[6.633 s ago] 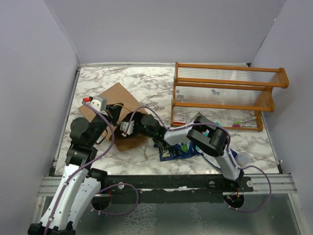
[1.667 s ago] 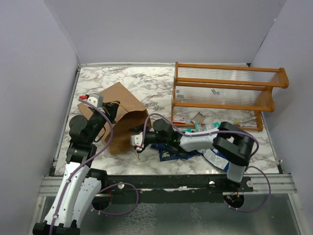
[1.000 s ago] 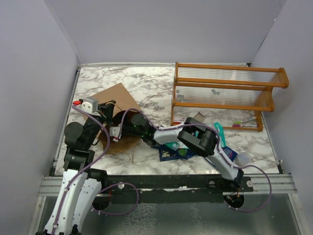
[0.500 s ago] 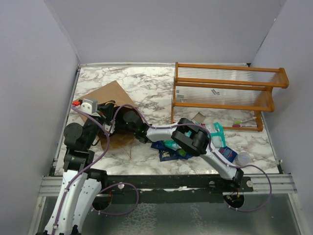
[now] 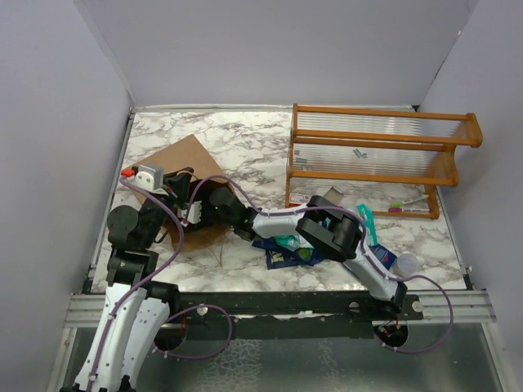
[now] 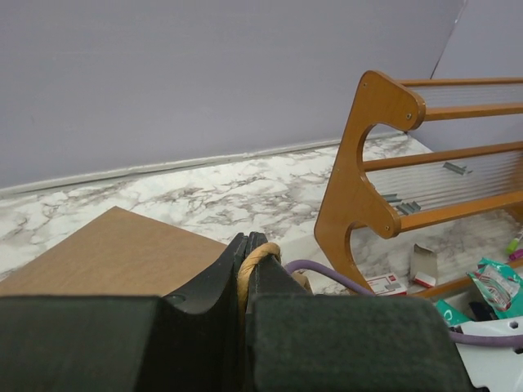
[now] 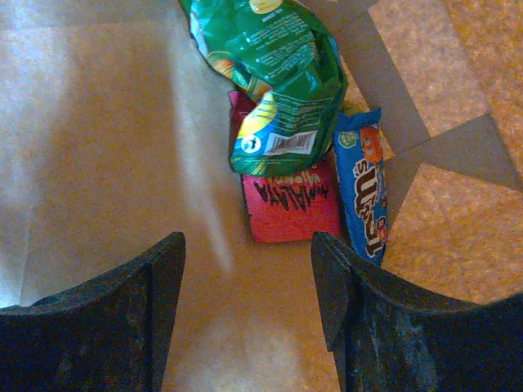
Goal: Take the snacks out of the paper bag
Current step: Take out the snack from the paper bag.
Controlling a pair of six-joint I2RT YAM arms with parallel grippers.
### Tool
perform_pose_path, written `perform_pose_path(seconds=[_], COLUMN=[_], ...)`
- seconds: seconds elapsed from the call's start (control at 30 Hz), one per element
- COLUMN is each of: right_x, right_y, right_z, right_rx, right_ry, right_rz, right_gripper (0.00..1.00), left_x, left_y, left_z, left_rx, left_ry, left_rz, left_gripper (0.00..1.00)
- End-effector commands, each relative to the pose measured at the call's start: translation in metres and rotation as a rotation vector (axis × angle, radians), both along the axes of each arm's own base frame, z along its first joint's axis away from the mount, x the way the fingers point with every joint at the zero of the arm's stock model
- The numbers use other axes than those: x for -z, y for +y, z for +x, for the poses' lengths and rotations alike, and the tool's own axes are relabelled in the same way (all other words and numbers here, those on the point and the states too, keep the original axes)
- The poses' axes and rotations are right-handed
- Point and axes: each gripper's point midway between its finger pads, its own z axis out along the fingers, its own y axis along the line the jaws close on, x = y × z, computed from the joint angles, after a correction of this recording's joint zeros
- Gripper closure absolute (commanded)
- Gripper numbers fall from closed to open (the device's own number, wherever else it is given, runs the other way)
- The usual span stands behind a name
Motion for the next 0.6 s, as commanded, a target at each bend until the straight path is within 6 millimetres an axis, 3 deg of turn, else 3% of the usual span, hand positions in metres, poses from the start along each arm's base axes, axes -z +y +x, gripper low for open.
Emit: perform_pose_path(seconds=[0.0,0.2,0.4,0.57], right_x=[-0.013,-0.027,-0.036,-0.016], right_y=[0.006,0.017,0.015,0.024], right_z=[-0.002,-0.008,-0.015,-0.007], right_rx=[0.067,0.135,0.162,0.241], right_ry=[0.057,0.123,0.222,0.328], right_rz=[0.038,0.147,0.239,0.316], right_gripper=[0.36,0.31,0.28,0.27], left_x=[-0.015,-0.017,-0.016,-0.018], left_y=[-0.013,-0.029,-0.033,-0.04], left_z=[-0.008,-0.015,-0.015,-0.017], left_rx=[0.084,0.176,0.197,0.239], left_ry=[-0.073,-0.095,-0.089,-0.097], left_rz=[-0.016,-0.018,-0.031,-0.046], left_gripper=[1.0,1.0,1.0,1.0])
